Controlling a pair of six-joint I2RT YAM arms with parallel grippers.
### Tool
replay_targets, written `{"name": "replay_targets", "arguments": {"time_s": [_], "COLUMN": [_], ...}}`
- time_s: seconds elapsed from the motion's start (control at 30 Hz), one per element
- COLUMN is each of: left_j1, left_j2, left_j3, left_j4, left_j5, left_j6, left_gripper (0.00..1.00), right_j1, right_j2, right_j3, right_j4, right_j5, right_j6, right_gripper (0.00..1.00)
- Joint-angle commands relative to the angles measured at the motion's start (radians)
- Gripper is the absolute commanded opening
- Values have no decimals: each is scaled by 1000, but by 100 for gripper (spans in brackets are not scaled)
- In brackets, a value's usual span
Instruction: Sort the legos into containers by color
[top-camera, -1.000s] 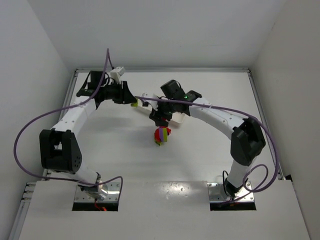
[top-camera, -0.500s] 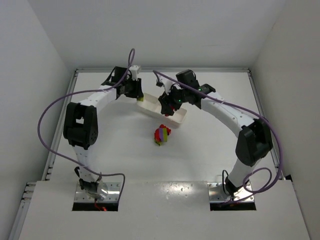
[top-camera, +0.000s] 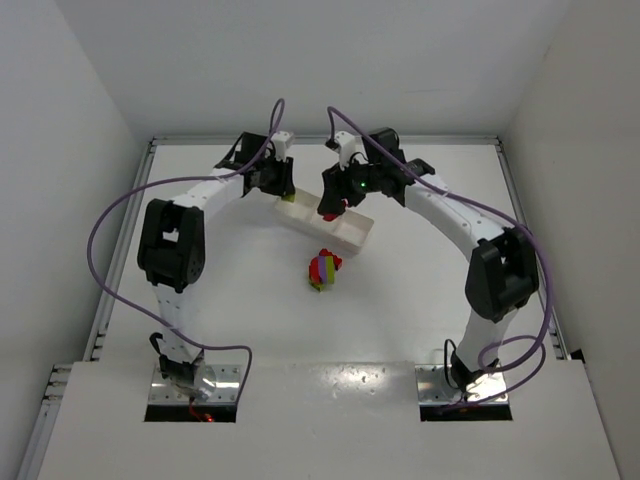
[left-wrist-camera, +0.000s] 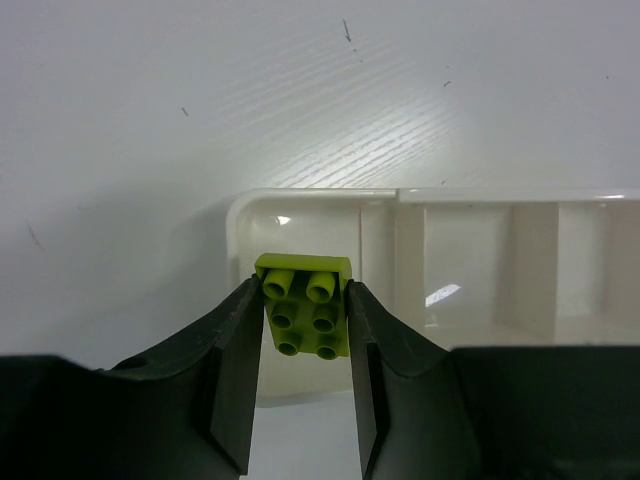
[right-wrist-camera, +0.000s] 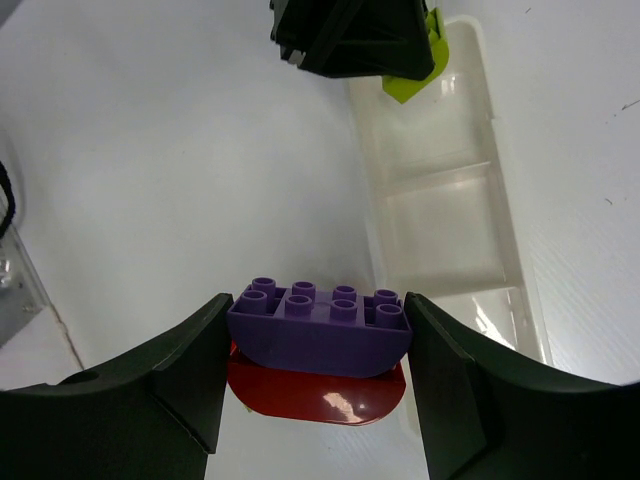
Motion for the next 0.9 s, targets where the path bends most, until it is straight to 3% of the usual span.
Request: {"name": "replay_targets", "arguments": {"time_s": [0.0,0.13,0.3,0.5,0.6,0.7,0.87], "left_j1": [-18,-28,-28,-38,-38,-48,-57], "left_j2": [5,-5,-24,-65,-106,-165,-419], "left_j3": [27,-11,-47,-85,-149,-203,-401], "left_j4": [21,21,21,44,102,138,303], "left_j5": [6,6,-6,-27,-27,-27,14], "left_j6": [16,25,25,25,25,45,147], "left_gripper": [6,13,35,49,70,73,73], "right_j1": [-12,-22,-41,-60,-69,-78,-114], "right_j2": [10,10,10,10,10,10,10], "right_j3": [44,44,17,-3,-3,-12,-22], "right_j4": [71,91,111,151,151,151,151], "right_j5": [-43,-43,-43,-43,-43,-43,-60], "right_j6": [127,173,237,342,363,374,466], "right_gripper": [6,5,5,4,4,3,2]}}
